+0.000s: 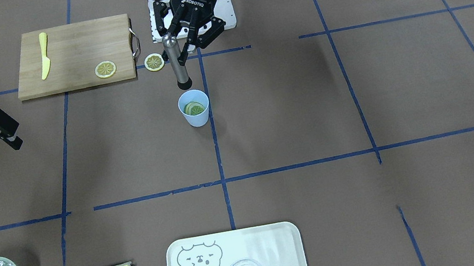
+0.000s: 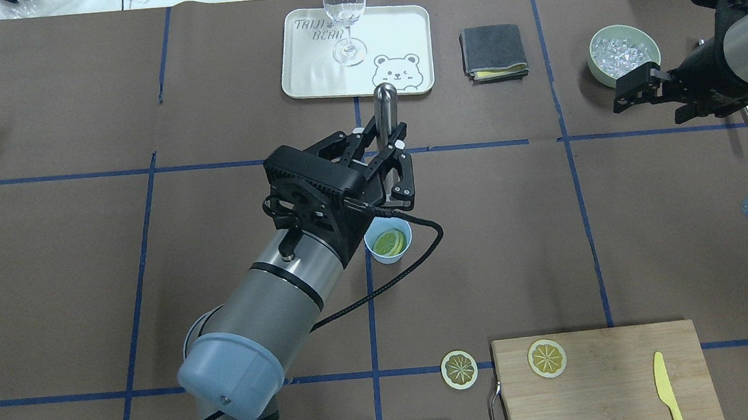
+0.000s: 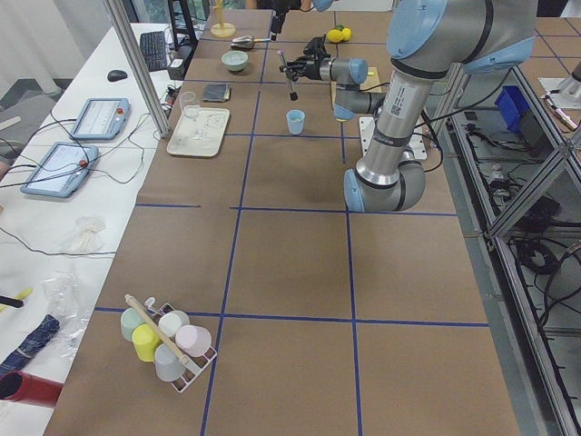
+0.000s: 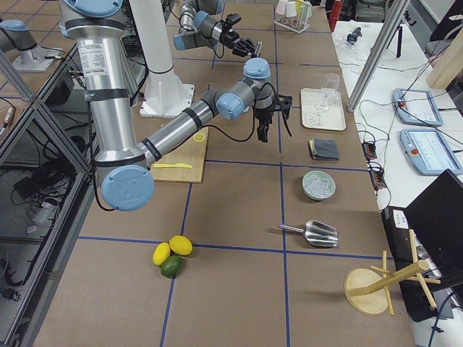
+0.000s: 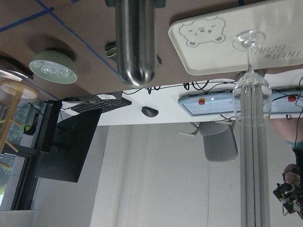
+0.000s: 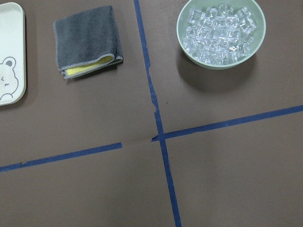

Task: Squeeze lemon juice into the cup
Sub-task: 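Lift the metal rod out of the cup and move it back with the left gripper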

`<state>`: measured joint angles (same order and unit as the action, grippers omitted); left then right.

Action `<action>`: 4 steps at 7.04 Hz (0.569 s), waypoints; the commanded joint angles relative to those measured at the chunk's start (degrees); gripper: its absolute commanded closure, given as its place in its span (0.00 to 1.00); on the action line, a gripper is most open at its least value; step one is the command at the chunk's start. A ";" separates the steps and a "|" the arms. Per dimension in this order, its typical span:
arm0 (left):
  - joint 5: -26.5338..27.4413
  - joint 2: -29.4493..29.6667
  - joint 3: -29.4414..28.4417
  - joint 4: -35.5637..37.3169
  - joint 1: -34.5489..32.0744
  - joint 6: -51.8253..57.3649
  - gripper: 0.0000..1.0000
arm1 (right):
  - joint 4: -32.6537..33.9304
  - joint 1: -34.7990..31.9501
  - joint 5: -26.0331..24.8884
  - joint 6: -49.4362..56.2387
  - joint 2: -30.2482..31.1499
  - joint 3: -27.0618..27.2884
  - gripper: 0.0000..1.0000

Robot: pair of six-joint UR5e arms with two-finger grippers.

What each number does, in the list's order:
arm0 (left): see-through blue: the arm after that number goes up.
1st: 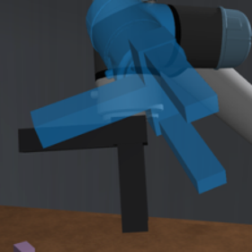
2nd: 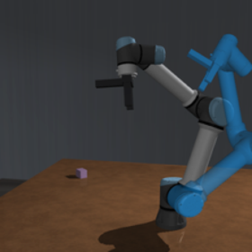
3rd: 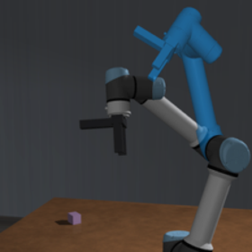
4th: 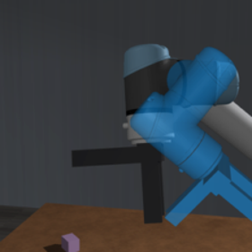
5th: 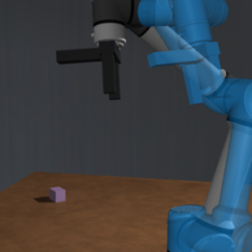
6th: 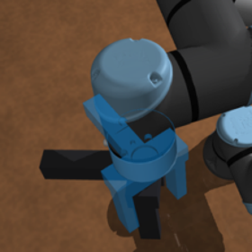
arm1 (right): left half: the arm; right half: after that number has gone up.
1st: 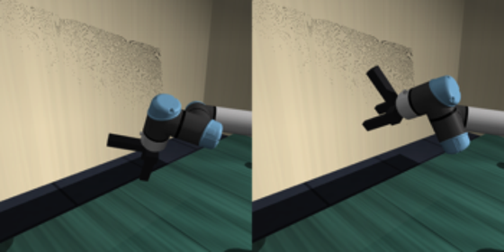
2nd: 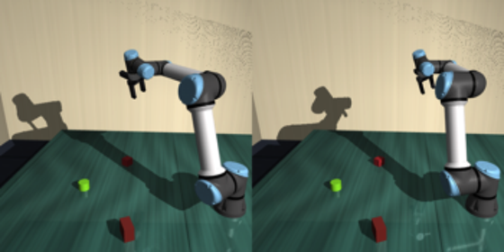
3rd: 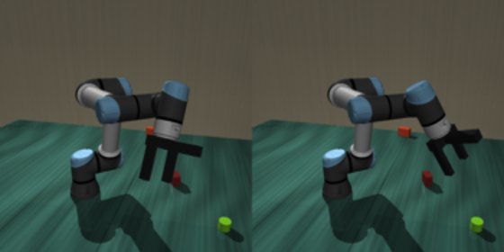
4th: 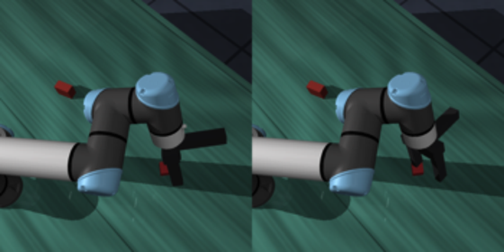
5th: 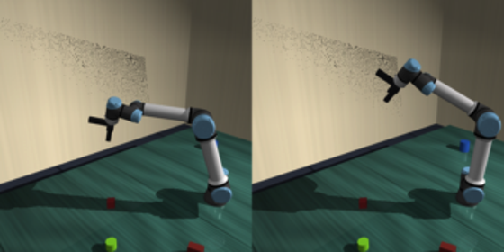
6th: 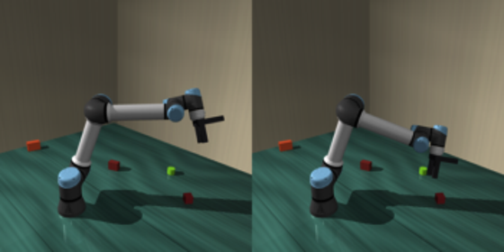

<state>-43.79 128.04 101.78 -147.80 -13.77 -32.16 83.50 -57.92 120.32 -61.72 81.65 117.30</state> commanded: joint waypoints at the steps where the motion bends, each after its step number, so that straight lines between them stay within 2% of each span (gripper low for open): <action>1: -0.15 -3.74 3.33 0.14 -3.62 0.26 1.00 | 0.00 -0.09 -0.09 0.02 0.00 0.03 0.00; 4: -1.56 -14.79 3.43 0.14 -6.97 -0.36 1.00 | -0.09 -0.09 -0.26 -0.07 0.00 0.03 0.00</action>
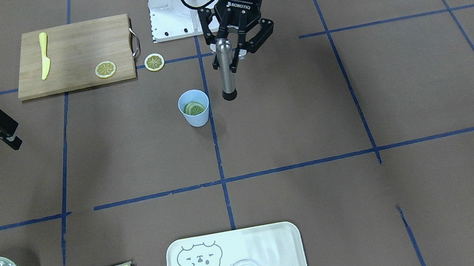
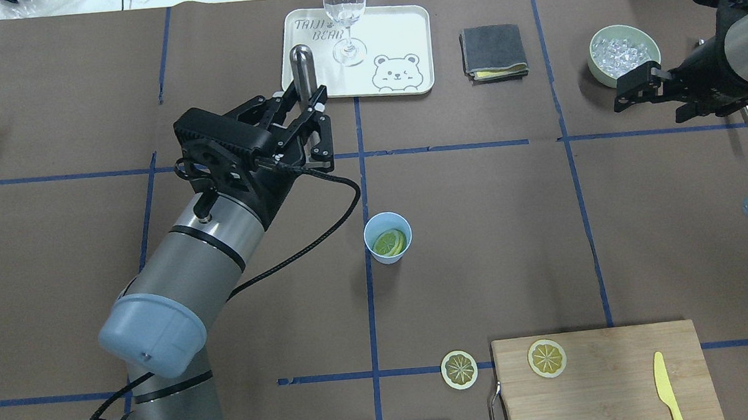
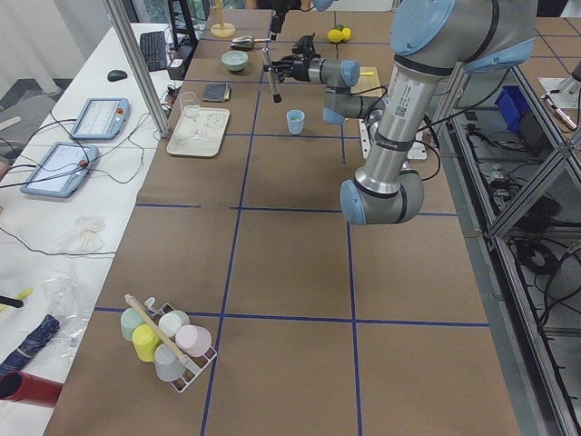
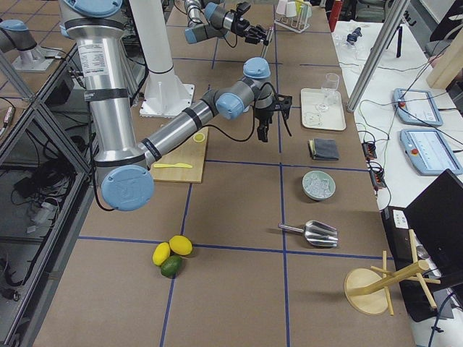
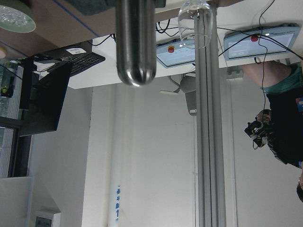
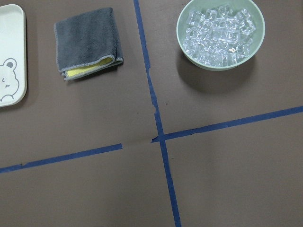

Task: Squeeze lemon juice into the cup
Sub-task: 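Lift the metal rod out of the cup and move it back with the left gripper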

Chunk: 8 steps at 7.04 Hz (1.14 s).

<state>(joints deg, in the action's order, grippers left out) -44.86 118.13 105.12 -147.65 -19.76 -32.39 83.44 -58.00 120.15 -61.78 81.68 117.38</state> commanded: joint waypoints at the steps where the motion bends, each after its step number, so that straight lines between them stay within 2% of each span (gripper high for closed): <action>1: -4.15 -7.88 0.08 0.00 -3.60 -0.39 1.00 | -0.03 -0.01 -0.10 -0.09 -0.12 0.04 0.00; 2: -12.80 -11.04 0.00 0.09 -8.23 -3.09 1.00 | -0.03 -0.01 -0.10 -0.10 -0.12 0.13 0.00; 4: -35.28 -19.73 0.34 0.17 -21.84 -3.30 1.00 | -0.03 0.08 -0.36 -0.10 -0.21 -0.04 0.00; 5: -38.60 -22.65 -0.70 0.70 -24.69 -3.91 1.00 | -0.03 -0.01 -0.27 -0.18 -0.12 0.04 0.00; 6: -44.64 -25.90 -1.14 3.49 -25.24 -6.09 1.00 | -0.03 0.08 -0.18 -0.27 -0.12 -0.13 0.00; 7: -50.01 -27.32 -1.93 8.73 -25.42 -11.76 1.00 | 0.06 0.08 -0.10 -0.27 -0.03 -0.13 0.00; 8: -59.98 -26.73 -1.59 19.92 -27.42 -13.56 1.00 | 0.06 0.08 -0.10 -0.27 -0.03 -0.22 0.00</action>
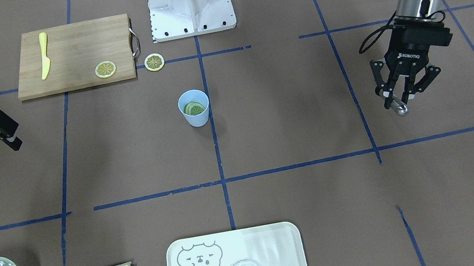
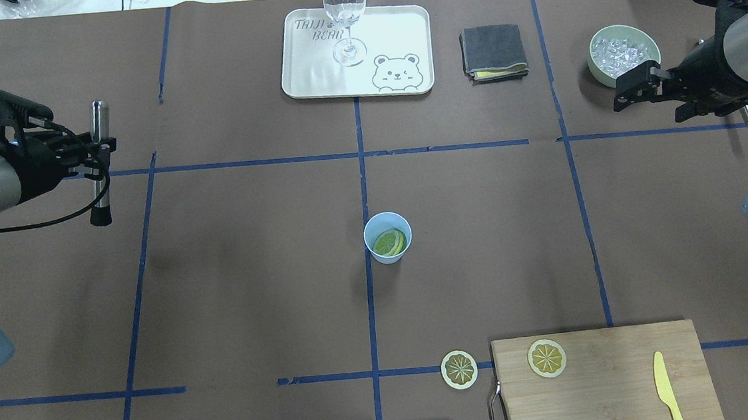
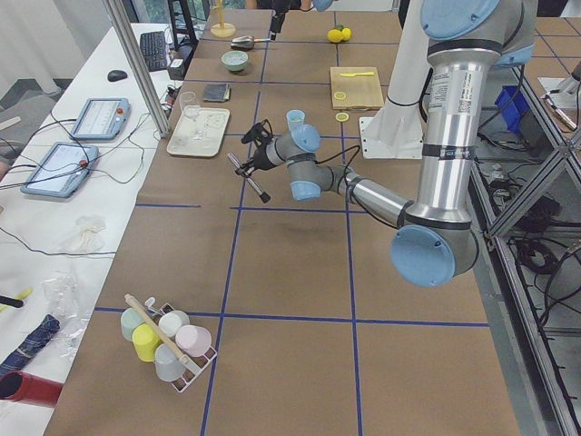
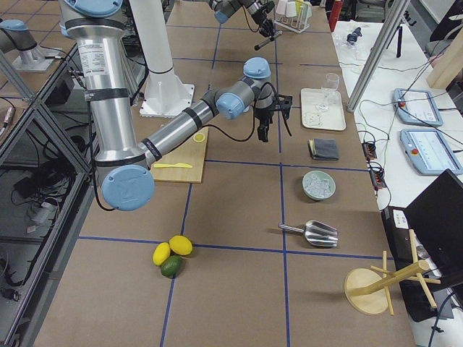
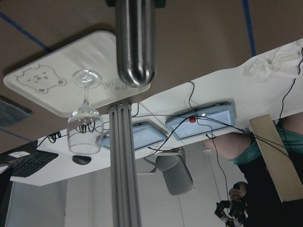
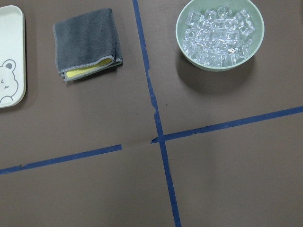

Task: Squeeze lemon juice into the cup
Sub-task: 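Lower the metal rod upright onto the table with the left gripper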

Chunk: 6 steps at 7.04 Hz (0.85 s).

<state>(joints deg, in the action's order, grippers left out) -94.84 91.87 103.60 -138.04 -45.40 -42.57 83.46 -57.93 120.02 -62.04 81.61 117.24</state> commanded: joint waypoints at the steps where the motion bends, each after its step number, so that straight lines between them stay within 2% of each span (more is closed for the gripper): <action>1: -16.45 -0.29 0.11 16.86 -3.71 -3.40 1.00 | -0.06 0.01 0.13 -0.01 0.04 0.01 0.00; 2: -19.65 -0.99 -0.49 19.37 -3.99 -4.00 1.00 | -0.06 0.01 0.04 -0.01 0.12 0.01 0.00; 4: -20.03 0.40 -3.56 24.30 -4.17 -4.45 1.00 | -0.06 0.01 0.04 -0.01 0.21 0.18 0.00; 6: -20.03 7.76 -10.93 28.94 -5.22 -4.28 1.00 | -0.06 0.01 0.13 -0.10 0.21 0.18 0.00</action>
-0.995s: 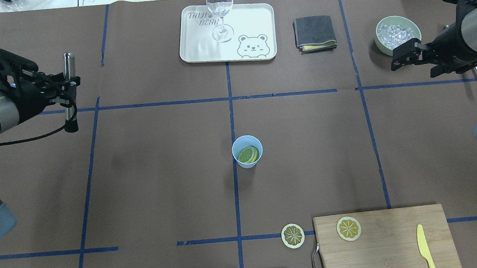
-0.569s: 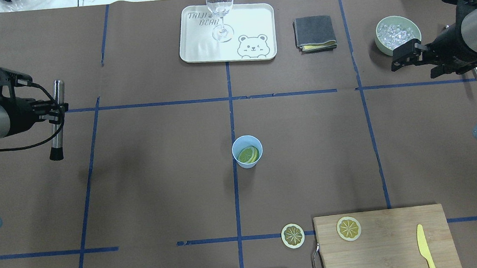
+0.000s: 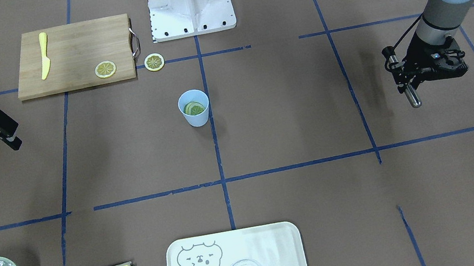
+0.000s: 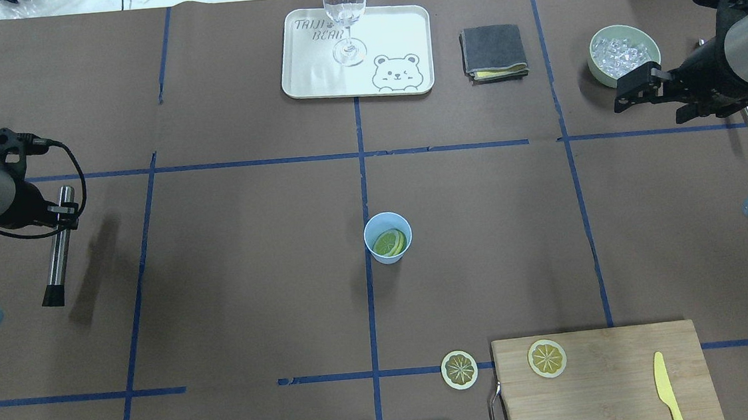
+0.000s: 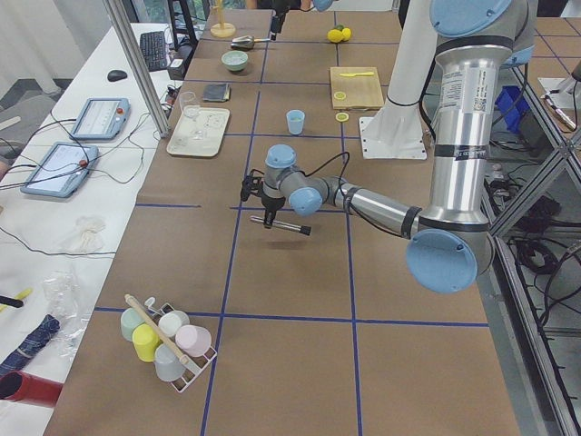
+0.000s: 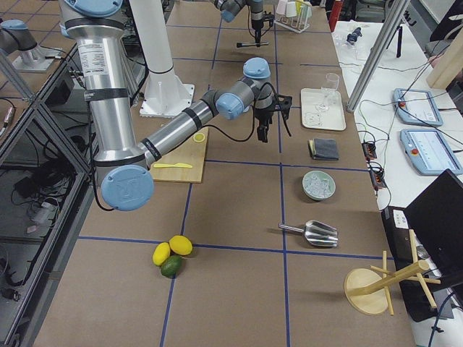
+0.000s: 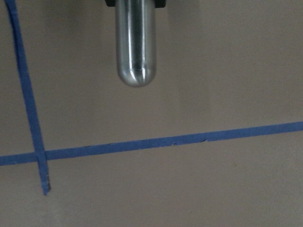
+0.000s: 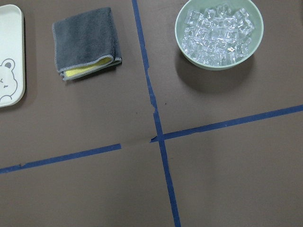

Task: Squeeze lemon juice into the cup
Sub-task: 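Lower the metal rod upright onto the table with the left gripper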

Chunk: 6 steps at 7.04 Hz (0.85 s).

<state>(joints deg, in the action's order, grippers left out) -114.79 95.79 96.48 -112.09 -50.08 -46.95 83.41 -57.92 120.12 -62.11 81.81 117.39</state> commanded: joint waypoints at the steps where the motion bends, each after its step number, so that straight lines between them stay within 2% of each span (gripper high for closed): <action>1: -0.09 4.23 -4.11 3.37 -0.63 0.19 1.00 | 0.00 0.00 0.03 -0.03 0.02 -0.06 0.00; 6: -0.26 6.34 -7.44 3.37 -1.43 0.81 1.00 | 0.00 0.00 0.03 -0.03 0.02 -0.15 0.00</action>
<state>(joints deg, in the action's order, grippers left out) -114.98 101.42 89.75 -108.73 -51.49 -46.23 83.48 -57.92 120.15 -62.14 81.84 117.28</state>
